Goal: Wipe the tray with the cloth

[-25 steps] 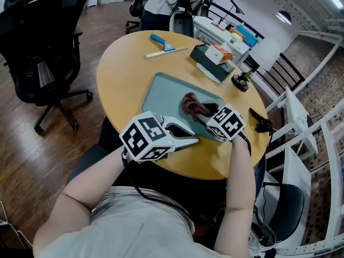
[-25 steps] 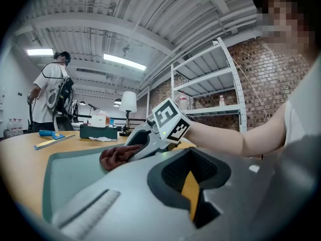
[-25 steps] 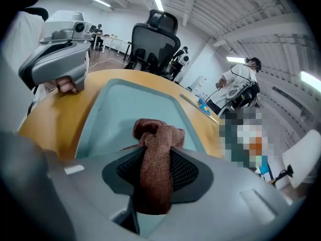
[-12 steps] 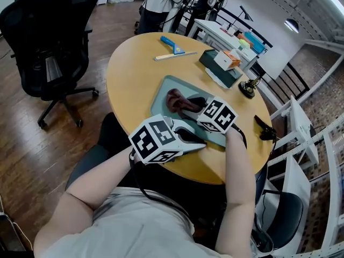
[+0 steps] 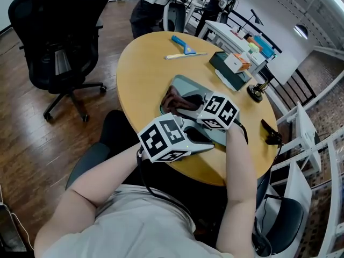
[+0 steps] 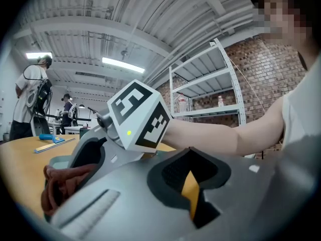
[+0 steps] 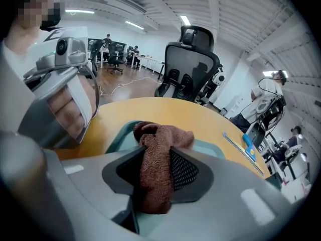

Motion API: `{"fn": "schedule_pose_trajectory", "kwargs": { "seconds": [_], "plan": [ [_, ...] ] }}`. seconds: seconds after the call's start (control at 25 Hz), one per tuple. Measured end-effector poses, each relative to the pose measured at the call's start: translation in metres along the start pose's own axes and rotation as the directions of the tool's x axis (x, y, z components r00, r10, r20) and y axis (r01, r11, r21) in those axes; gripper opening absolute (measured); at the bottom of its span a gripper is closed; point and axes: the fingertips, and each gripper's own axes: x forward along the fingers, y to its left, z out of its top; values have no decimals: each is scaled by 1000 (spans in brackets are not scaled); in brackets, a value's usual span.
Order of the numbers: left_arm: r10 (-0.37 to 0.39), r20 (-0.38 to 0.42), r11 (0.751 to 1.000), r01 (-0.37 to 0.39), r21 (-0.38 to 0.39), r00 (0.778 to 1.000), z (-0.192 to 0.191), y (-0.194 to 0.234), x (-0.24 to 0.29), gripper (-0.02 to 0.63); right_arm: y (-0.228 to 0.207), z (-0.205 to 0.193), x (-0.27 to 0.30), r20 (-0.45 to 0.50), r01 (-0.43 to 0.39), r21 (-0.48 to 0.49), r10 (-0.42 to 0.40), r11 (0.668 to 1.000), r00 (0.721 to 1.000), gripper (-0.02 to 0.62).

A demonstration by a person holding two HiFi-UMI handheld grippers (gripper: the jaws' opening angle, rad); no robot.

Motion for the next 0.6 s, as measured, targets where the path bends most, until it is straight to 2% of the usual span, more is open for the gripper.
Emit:
{"fn": "schedule_pose_trajectory", "kwargs": {
  "seconds": [0.24, 0.6],
  "plan": [
    [-3, 2, 1000, 3, 2, 1000, 0, 0, -2, 322, 12, -14, -17, -11, -24, -1, 24, 1000, 1000, 135],
    [-16, -5, 1000, 16, -10, 1000, -1, 1, -2, 322, 18, -57, -56, -5, 52, 85, -52, 995, 999, 137]
  ]
}}
